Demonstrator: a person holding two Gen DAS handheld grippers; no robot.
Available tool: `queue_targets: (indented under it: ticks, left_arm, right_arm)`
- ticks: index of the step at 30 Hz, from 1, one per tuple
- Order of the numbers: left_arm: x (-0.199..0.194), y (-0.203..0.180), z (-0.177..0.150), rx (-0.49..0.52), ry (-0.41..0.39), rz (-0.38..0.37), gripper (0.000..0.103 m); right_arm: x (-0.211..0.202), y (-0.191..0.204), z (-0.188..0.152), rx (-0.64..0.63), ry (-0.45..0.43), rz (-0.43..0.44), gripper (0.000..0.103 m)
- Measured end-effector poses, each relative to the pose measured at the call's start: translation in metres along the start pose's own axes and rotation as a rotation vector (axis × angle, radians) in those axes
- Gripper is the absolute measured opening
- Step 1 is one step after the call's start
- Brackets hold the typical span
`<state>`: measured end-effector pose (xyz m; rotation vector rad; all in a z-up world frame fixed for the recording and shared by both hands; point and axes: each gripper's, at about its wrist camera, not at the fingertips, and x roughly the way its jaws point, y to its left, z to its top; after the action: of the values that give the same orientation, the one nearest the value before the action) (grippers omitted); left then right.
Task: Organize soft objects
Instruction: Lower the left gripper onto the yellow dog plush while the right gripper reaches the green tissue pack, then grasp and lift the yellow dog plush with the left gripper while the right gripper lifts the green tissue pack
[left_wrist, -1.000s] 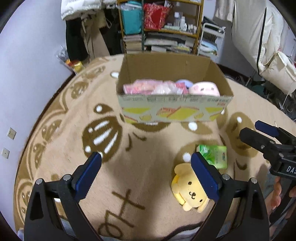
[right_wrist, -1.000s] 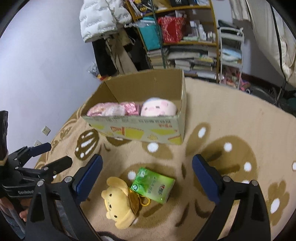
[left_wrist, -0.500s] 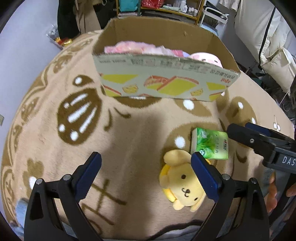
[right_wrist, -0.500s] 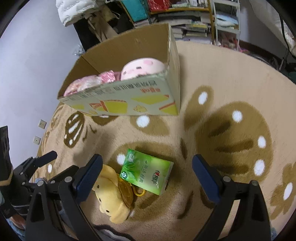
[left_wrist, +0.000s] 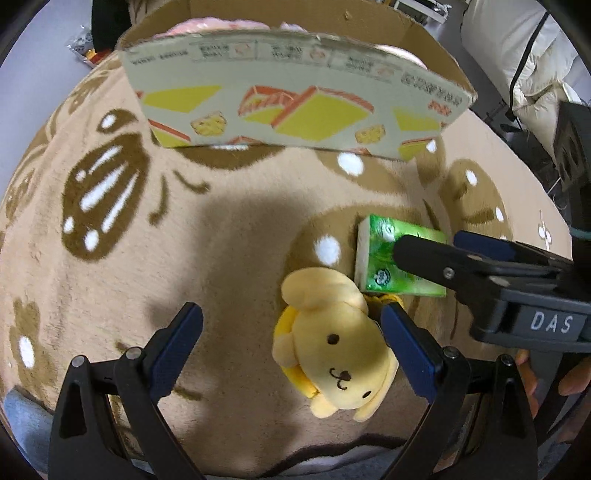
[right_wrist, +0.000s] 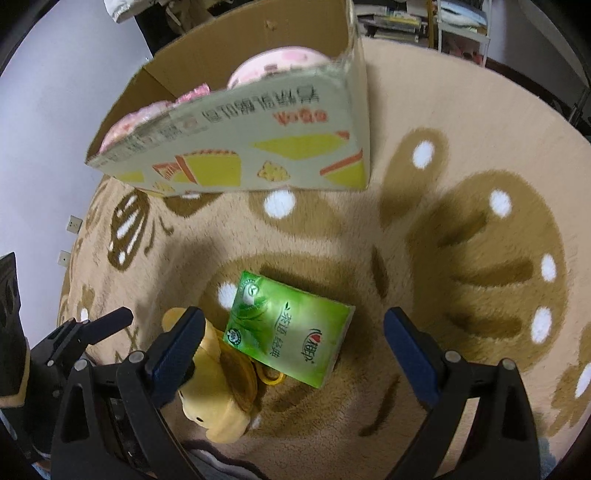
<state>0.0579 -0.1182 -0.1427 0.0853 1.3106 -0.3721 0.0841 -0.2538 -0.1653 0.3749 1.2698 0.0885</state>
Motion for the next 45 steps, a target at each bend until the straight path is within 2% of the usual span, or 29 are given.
queue_targets:
  ticks: [9, 21, 32, 38, 41, 43, 45]
  left_arm:
    - [0.021, -0.008, -0.003, 0.036, 0.053, 0.017, 0.096]
    - [0.045, -0.002, -0.005, -0.022, 0.087, 0.023, 0.097]
    - [0.043, -0.006, -0.002, -0.023, 0.088, 0.034, 0.093]
    - [0.039, -0.012, -0.007, -0.015, 0.087, 0.026, 0.082]
    - [0.035, -0.016, -0.010, -0.012, 0.083, 0.013, 0.074]
    - [0.031, -0.019, -0.012, -0.003, 0.077, 0.001, 0.062]
    - [0.028, -0.023, -0.014, 0.007, 0.070, -0.014, 0.056]
  right_arm:
    - [0.021, 0.001, -0.001, 0.014, 0.064, -0.007, 0.102]
    - [0.032, 0.004, -0.002, 0.007, 0.080, -0.056, 0.102]
    - [0.040, 0.009, -0.001, 0.000, 0.084, -0.065, 0.102]
    - [0.037, 0.007, -0.002, -0.010, 0.090, -0.081, 0.100]
    - [0.035, 0.010, -0.004, -0.018, 0.088, -0.091, 0.097]
    - [0.033, 0.010, -0.006, -0.020, 0.090, -0.092, 0.093]
    - [0.033, 0.009, -0.006, -0.018, 0.092, -0.081, 0.086]
